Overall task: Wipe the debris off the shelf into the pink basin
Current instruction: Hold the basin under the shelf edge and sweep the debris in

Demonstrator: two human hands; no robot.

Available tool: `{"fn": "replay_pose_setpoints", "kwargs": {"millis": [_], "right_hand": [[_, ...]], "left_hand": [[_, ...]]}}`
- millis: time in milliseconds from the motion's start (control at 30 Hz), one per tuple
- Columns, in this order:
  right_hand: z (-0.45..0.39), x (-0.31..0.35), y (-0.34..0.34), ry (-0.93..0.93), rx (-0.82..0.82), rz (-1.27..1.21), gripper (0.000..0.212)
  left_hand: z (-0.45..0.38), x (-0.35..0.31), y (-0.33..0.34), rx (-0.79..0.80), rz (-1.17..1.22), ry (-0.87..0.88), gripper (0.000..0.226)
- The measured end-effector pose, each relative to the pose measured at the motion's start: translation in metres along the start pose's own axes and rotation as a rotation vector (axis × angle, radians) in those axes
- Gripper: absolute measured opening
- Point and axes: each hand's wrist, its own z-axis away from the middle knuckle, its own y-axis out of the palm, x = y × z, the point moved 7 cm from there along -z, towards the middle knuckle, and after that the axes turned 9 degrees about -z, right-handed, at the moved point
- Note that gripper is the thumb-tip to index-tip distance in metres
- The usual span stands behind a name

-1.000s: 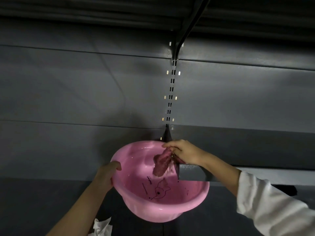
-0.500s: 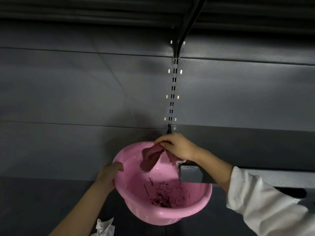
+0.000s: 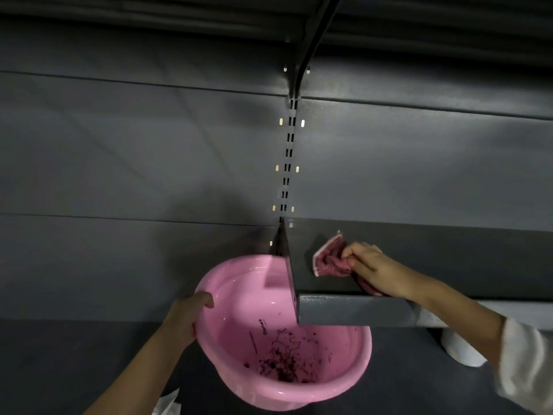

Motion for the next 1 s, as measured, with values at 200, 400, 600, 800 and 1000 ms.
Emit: {"fn": "replay_pose_setpoints", "kwargs": {"millis": [200, 400, 600, 800, 1000], "right_hand": [[-0.001, 0.038, 0.024, -0.078, 0.170, -0.050, 0.018], [-0.019, 0.094, 0.056, -0.252, 0.245, -0.110, 0.022], [-0.038, 0.106, 0.062, -0.187, 0.173, -0.336, 0.019], [-0.038, 0.037, -0.030, -0.039, -0.157, -0.547, 0.028], [-0.004, -0.098, -0.080, 0.379, -0.408, -0.226, 0.020]], "left_hand": [[-0.003, 0.004, 0.003, -0.001, -0.029, -0.017, 0.024], [-0.006, 0.007, -0.001, 0.001, -0.030, -0.015, 0.025], [-0.012, 0.005, -0.006, -0.024, -0.027, -0.012, 0.023], [-0.008, 0.001, -0.002, -0.009, -0.040, 0.019, 0.011], [-0.003, 0.006, 0.009, -0.012, -0.046, -0.022, 0.020]]}}
